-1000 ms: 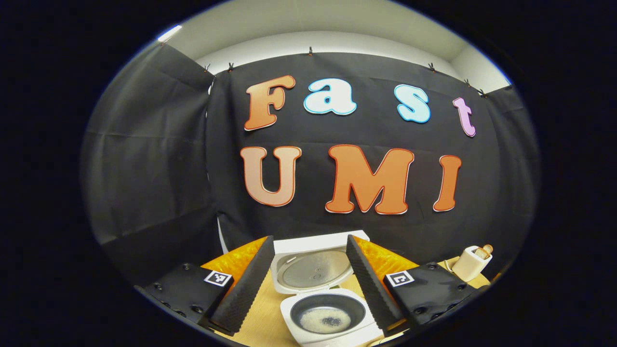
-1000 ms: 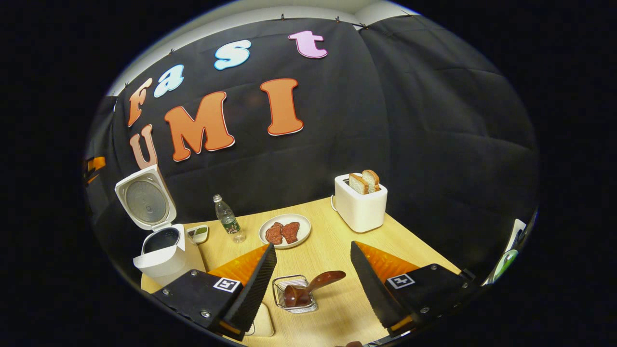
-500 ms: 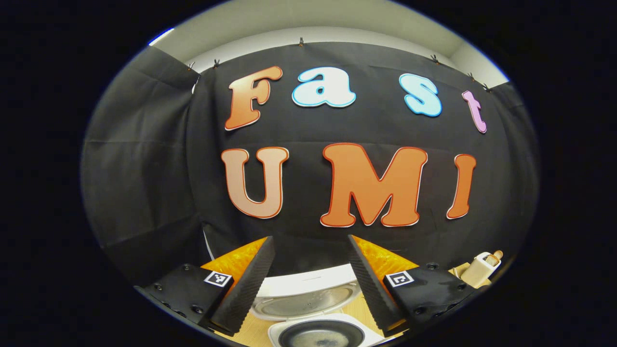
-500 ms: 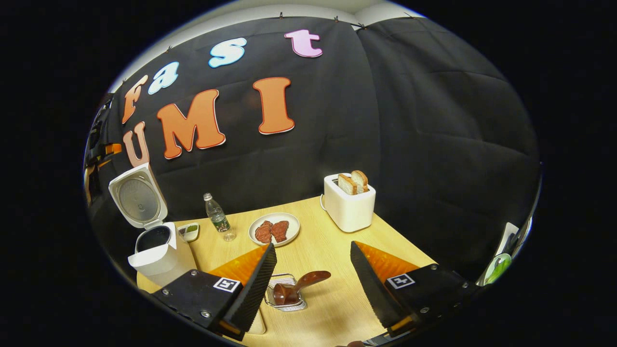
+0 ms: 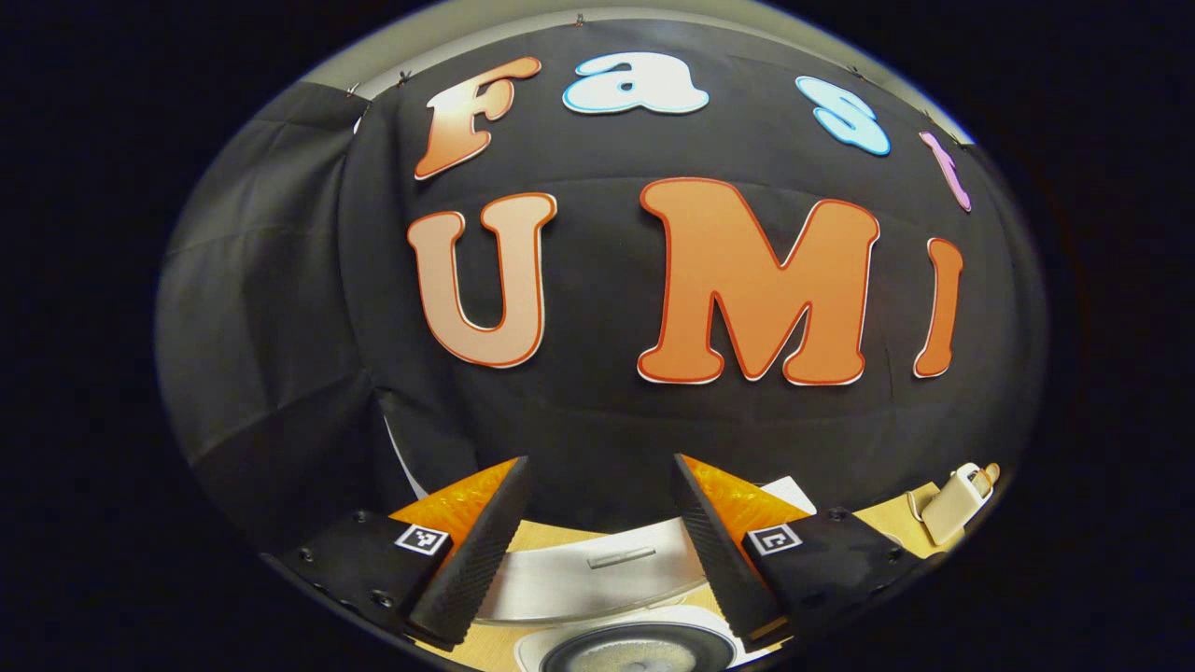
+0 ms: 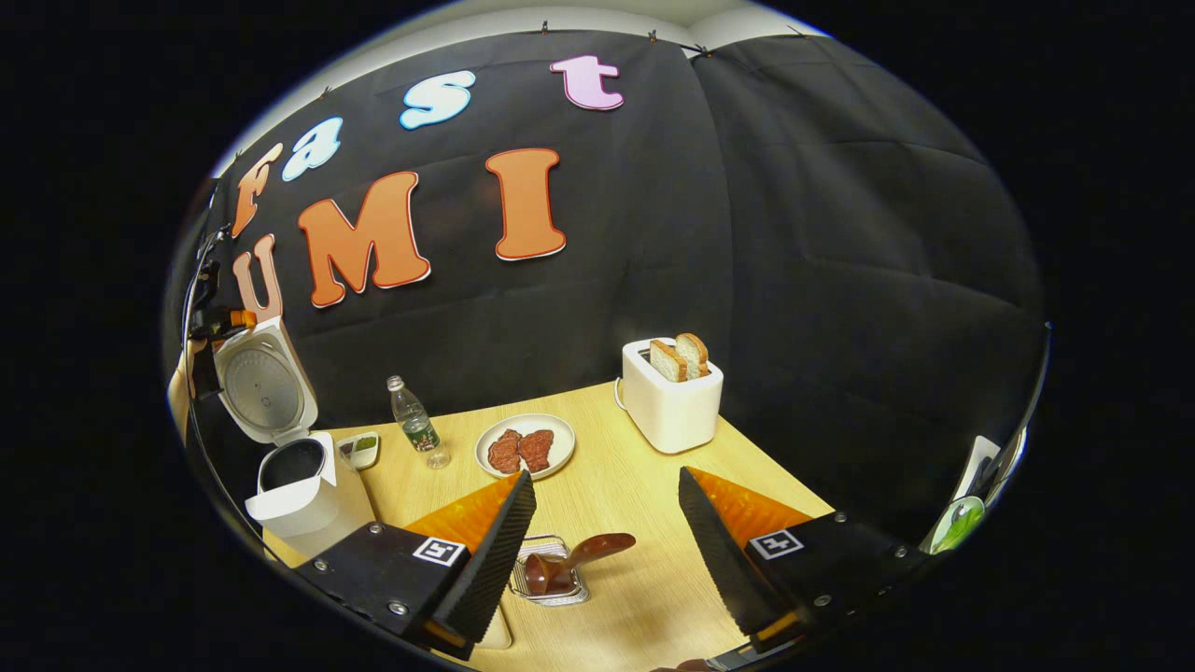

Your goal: Close the left gripper, press the button to open the rice cooker; take a wooden spoon from the chopstick holder with the right hand, scoop a spoonful of rice and pour it into the rice cooker, then put the wooden spoon back into the chopstick holder.

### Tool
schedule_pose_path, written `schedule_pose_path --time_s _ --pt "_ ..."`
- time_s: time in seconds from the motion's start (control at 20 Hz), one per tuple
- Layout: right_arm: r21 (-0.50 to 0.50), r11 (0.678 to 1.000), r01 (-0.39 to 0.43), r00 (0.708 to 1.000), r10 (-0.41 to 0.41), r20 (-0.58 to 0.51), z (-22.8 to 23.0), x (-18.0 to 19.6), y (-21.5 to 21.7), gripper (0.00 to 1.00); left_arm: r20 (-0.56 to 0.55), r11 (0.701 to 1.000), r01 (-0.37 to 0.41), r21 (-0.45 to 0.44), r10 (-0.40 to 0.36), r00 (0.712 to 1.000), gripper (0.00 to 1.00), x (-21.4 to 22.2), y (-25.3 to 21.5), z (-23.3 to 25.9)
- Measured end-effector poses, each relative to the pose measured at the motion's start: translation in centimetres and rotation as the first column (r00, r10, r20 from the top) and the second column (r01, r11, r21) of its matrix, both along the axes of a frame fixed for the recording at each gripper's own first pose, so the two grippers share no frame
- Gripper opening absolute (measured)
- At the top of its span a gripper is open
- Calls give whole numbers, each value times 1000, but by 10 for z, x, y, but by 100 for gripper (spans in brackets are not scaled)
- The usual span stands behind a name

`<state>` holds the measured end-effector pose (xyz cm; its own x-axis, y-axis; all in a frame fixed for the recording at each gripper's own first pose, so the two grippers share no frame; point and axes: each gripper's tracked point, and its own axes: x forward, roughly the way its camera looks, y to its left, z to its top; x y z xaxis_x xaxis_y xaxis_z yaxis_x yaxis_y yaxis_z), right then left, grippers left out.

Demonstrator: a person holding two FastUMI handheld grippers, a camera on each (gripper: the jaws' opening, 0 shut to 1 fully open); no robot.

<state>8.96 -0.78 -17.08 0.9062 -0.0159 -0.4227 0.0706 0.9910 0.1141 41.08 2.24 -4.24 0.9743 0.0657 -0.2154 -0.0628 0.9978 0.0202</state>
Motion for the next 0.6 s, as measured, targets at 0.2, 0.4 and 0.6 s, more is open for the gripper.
schedule_pose_path --time_s 0.2,0.4,0.6 --pt "11 1000 -17 1000 17 -12 -4 0 10 95 -38 999 39 -22 -40 998 100 -7 -6 -4" --pt "8 999 -32 999 32 21 8 -11 16 95 -59 997 70 -36 -72 996 100 -36 -18 -8" --pt "13 997 -73 997 73 39 15 -16 26 95 -75 994 99 -38 -101 992 100 -80 -32 -15"
